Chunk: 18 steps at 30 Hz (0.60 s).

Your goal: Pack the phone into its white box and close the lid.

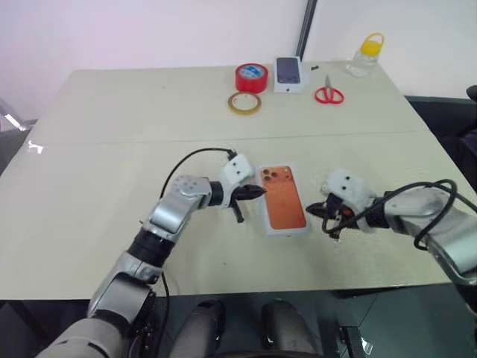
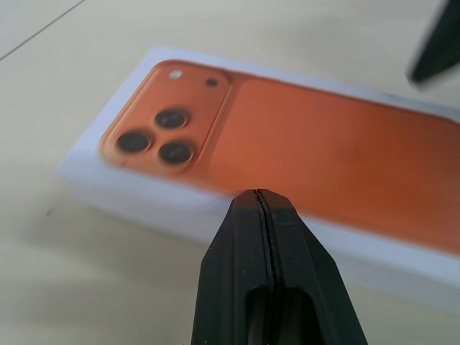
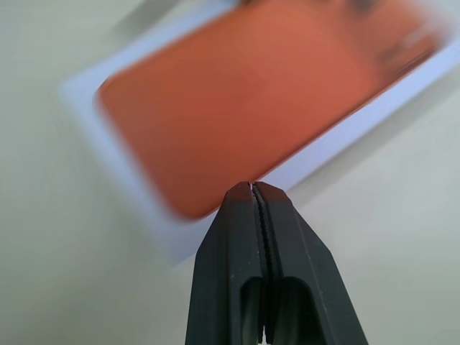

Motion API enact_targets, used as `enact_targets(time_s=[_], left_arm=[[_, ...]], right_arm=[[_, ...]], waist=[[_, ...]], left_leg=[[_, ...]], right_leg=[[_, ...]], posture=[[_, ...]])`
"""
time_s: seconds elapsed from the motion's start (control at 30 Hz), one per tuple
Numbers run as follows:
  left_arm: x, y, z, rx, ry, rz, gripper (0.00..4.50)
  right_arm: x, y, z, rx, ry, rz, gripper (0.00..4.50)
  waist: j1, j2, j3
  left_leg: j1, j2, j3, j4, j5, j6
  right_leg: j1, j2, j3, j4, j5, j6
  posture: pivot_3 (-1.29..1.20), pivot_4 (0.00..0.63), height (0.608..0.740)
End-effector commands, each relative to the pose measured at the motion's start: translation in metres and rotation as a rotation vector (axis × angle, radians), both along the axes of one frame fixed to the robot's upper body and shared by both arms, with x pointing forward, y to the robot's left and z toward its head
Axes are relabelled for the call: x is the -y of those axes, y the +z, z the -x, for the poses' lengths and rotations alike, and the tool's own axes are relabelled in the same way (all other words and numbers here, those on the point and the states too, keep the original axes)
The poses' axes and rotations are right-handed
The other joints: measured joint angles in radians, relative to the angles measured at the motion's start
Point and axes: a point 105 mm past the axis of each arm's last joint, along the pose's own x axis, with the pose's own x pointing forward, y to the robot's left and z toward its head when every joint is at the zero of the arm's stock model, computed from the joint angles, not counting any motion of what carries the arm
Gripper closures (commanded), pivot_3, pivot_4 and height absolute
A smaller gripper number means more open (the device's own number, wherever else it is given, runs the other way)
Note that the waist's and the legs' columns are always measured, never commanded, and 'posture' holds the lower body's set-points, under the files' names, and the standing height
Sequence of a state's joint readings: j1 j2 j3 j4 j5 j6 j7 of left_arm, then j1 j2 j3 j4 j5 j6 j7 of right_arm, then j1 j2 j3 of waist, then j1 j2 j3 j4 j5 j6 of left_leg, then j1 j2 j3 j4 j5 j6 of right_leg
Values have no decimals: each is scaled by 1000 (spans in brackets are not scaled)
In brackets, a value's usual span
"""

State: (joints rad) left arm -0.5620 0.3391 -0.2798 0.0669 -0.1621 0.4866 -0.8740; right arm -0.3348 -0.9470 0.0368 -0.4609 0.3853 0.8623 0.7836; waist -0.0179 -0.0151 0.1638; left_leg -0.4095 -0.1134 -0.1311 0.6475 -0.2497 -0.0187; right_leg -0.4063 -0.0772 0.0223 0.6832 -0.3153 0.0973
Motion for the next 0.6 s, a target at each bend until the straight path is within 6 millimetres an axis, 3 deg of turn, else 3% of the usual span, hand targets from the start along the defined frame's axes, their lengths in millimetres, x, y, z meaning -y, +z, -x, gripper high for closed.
enact_targets(time_s=[0.03,0.33,0.47,0.6], left_arm=[[-30,26,5,69,70,93,4500],[-125,59,8,136,451,226,4500],[-158,51,15,120,571,200,4500],[-171,44,23,107,634,186,4500]], right_arm=[[13,32,-20,137,-73,-110,4468],[54,53,-50,159,-189,-362,4468],[57,47,-53,168,-167,-350,4468],[57,41,-53,166,-144,-353,4468]], waist=[[3,0,0],[7,0,0],[1,0,0],[5,0,0]], left_leg=[[0,0,0,0,0,0],[0,0,0,0,0,0],[0,0,0,0,0,0],[0,0,0,0,0,0]], right_leg=[[0,0,0,0,0,0],[1,-1,0,-1,0,0],[0,0,0,-1,0,0],[0,0,0,-1,0,0]], posture=[[0,150,740],[0,150,740],[0,150,740],[0,150,740]])
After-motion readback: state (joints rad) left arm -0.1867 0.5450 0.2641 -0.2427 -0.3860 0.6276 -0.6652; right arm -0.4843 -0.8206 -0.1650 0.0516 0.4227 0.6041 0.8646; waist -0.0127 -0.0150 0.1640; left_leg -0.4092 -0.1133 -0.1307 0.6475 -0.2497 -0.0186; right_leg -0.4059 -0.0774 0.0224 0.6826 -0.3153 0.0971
